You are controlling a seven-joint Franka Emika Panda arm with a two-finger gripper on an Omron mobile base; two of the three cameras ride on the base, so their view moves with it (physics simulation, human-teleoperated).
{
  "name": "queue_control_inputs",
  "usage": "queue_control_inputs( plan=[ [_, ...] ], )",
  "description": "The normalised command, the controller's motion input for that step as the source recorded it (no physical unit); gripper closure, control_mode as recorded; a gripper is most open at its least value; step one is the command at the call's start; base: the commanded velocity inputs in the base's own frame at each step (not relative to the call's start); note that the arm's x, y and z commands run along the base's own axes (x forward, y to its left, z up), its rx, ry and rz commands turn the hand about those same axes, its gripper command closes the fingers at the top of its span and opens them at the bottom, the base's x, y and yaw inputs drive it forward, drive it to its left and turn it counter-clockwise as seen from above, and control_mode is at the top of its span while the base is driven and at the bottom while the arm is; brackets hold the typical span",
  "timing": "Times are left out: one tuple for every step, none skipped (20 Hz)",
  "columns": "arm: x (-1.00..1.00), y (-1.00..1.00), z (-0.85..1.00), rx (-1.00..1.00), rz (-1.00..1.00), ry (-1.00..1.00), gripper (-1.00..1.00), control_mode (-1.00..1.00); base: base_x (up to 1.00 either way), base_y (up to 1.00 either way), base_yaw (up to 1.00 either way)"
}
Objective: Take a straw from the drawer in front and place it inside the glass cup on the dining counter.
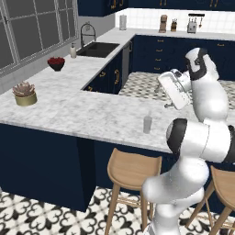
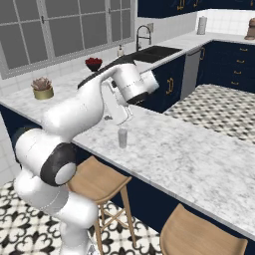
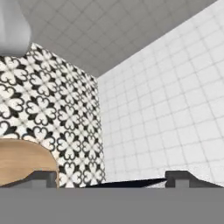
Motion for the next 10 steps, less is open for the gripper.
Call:
queue_control_inputs(
  plan=[
    [-1.0, 0.96, 0.0, -0.93, 0.0, -0.18, -1.0, -1.0, 0.0, 0.0, 0.0],
    [-1.0, 1.0, 0.0, -0.98, 0.0, -0.21, -1.0, -1.0, 0.0, 0.0, 0.0],
    [-1.0, 1.0, -0.03, -1.0, 0.01, -0.22, -1.0, -1.0, 0.0, 0.0, 0.0],
    [-1.0, 1.0, -0.24, -1.0, 0.01, -0.24, -1.0, -1.0, 0.0, 0.0, 0.0],
    [-1.0, 1.0, -0.45, -1.0, 0.01, -0.26, -1.0, -1.0, 0.0, 0.0, 0.0],
    [-1.0, 1.0, -0.55, -1.0, 0.01, -0.27, -1.0, -1.0, 0.0, 0.0, 0.0],
    [-1.0, 1.0, -0.64, -1.0, 0.01, -0.28, -1.0, -1.0, 0.0, 0.0, 0.0],
    [-1.0, 1.0, -0.83, -1.0, 0.02, -0.28, -1.0, -1.0, 0.0, 0.0, 0.0],
    [-1.0, 1.0, -1.0, -0.94, 0.05, -0.35, -1.0, -1.0, 0.0, 0.0, 0.0],
    [-1.0, 0.99, -1.0, -0.75, 0.04, -0.48, -1.0, -1.0, 0.0, 0.0, 0.0]
  ],
)
